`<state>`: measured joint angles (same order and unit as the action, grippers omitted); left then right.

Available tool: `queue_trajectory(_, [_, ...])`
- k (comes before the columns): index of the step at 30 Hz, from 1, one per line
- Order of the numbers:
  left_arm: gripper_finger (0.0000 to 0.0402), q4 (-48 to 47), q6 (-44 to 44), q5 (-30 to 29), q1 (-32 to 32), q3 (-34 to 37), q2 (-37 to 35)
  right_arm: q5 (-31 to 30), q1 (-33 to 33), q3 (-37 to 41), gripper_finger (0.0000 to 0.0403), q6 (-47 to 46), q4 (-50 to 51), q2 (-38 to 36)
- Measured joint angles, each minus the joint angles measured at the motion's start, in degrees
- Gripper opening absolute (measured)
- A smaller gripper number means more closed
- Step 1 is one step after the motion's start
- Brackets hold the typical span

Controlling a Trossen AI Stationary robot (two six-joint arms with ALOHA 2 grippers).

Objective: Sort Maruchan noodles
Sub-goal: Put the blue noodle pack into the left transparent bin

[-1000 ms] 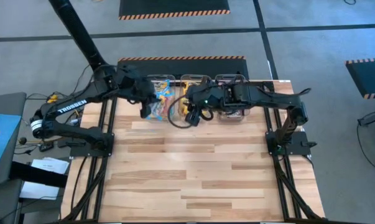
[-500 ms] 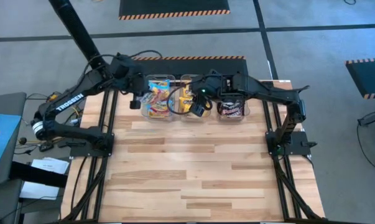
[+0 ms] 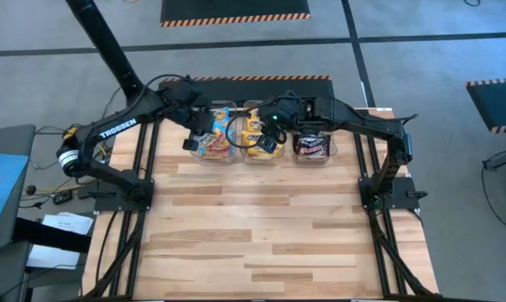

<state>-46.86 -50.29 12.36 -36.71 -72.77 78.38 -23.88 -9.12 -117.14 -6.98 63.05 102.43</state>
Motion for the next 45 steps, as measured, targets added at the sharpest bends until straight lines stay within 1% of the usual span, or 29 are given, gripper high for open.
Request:
queue_trajectory(10, [0.0000, -3.8, -4.8, 0.7, 2.4, -0.1, 4.9, 0.0, -0.1, 0.0, 0.0182, 0.0, 0.0, 0.0])
queue_trajectory(15, [0.0000, -3.7, -6.5, 0.8, 3.7, -0.1, 7.6, 0.0, -0.1, 0.0, 0.0182, 0.0, 0.0, 0.0])
queue_trajectory(21, [0.0000, -3.4, -6.1, 0.7, 4.0, -0.1, 11.7, 0.0, -0.1, 0.0, 0.0182, 0.0, 0.0, 0.0])
queue_trajectory(26, [0.0000, -2.0, -2.9, 0.1, 4.0, -0.1, 13.5, 0.0, -0.1, 0.0, 0.0182, 0.0, 0.0, 0.0])
queue_trajectory(32, [0.0003, 0.8, -1.1, -4.3, 4.1, 0.0, 13.6, 0.0, -0.1, 0.0, 0.0182, 0.0, 0.2, 0.0])
queue_trajectory(35, [0.0015, 1.8, 0.0, -4.7, 4.1, 0.0, 13.6, 0.0, -0.1, 0.0, 0.0182, 0.0, 0.2, 0.0])
queue_trajectory(40, [0.0051, 1.8, 0.8, -4.7, 4.5, 0.0, 13.6, 0.0, -0.1, 0.0, 0.0182, 0.0, 0.7, 0.0])
queue_trajectory(43, [0.0074, 1.7, 3.5, -4.8, 5.2, 0.0, 13.6, -0.1, -0.1, 0.0, 0.0182, 0.0, 1.4, 0.0])
queue_trajectory(45, [0.0087, 1.7, 6.9, -5.5, 5.8, 0.0, 13.6, -0.1, -0.1, 0.0, 0.0182, 0.0, 1.5, 0.0])
